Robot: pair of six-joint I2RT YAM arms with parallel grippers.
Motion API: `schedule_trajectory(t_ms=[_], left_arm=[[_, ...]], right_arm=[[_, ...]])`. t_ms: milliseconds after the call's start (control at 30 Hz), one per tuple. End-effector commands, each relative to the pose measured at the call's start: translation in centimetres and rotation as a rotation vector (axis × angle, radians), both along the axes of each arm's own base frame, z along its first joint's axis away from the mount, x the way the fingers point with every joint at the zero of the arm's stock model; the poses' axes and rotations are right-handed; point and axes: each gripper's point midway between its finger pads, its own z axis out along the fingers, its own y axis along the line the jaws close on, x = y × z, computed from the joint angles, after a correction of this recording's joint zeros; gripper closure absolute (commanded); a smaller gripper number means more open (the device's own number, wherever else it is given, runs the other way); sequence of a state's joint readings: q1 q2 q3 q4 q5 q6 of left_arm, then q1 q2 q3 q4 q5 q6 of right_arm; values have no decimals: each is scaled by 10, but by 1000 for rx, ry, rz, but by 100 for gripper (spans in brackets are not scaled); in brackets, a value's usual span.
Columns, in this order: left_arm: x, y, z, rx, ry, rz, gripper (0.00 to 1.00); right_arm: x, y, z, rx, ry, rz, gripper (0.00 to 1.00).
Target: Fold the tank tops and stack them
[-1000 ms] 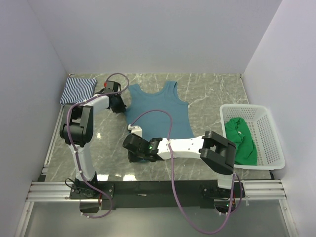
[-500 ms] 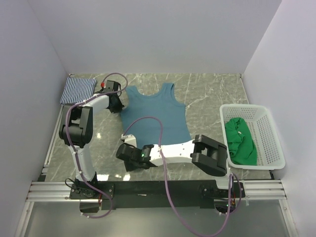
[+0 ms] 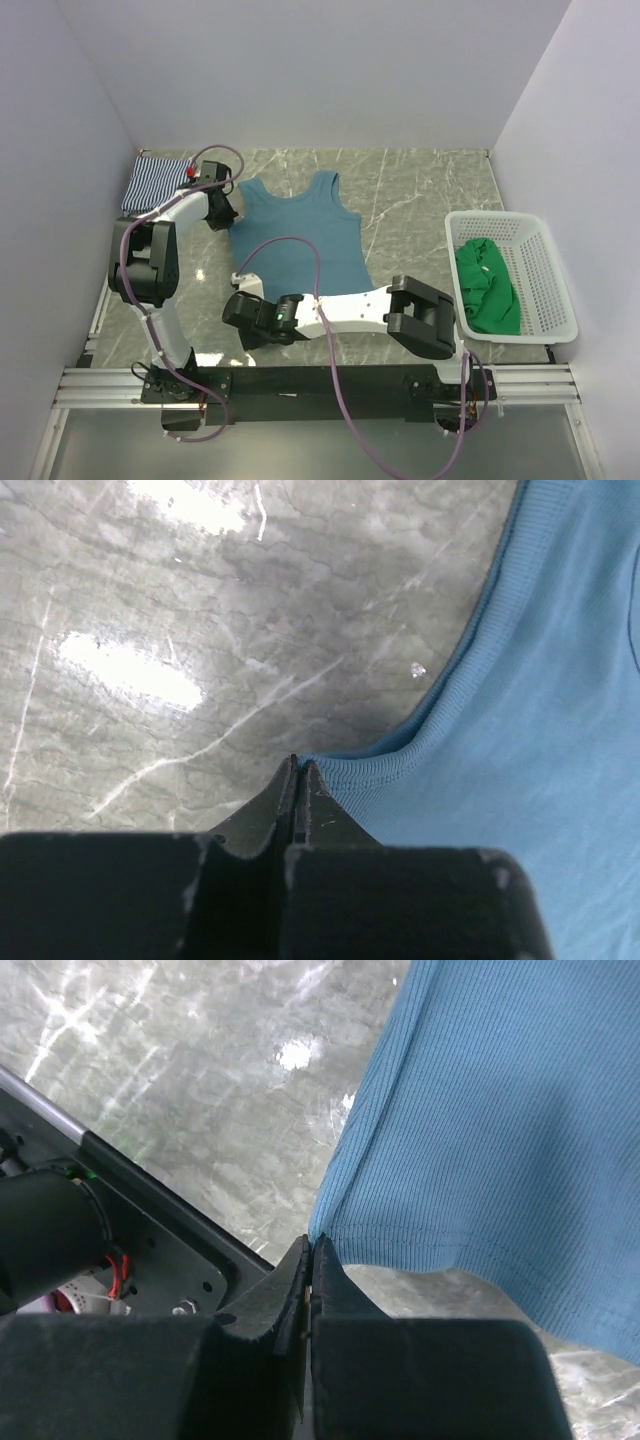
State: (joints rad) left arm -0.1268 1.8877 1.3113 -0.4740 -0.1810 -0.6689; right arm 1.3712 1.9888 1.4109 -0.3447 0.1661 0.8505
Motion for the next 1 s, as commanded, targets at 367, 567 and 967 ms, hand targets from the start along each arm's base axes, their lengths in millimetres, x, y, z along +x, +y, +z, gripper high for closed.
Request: schedule_trajectory(t_ms=[367, 567, 967], left_arm=[[40, -45, 68, -105, -159, -40, 99], [48, -72, 67, -111, -161, -69, 99], [56, -124, 53, -109, -134, -135, 100]], right_arm=[[30, -39, 46, 137, 8, -110, 100], [34, -59, 44, 154, 10, -153, 100], [47, -113, 23, 141, 12, -275, 100]])
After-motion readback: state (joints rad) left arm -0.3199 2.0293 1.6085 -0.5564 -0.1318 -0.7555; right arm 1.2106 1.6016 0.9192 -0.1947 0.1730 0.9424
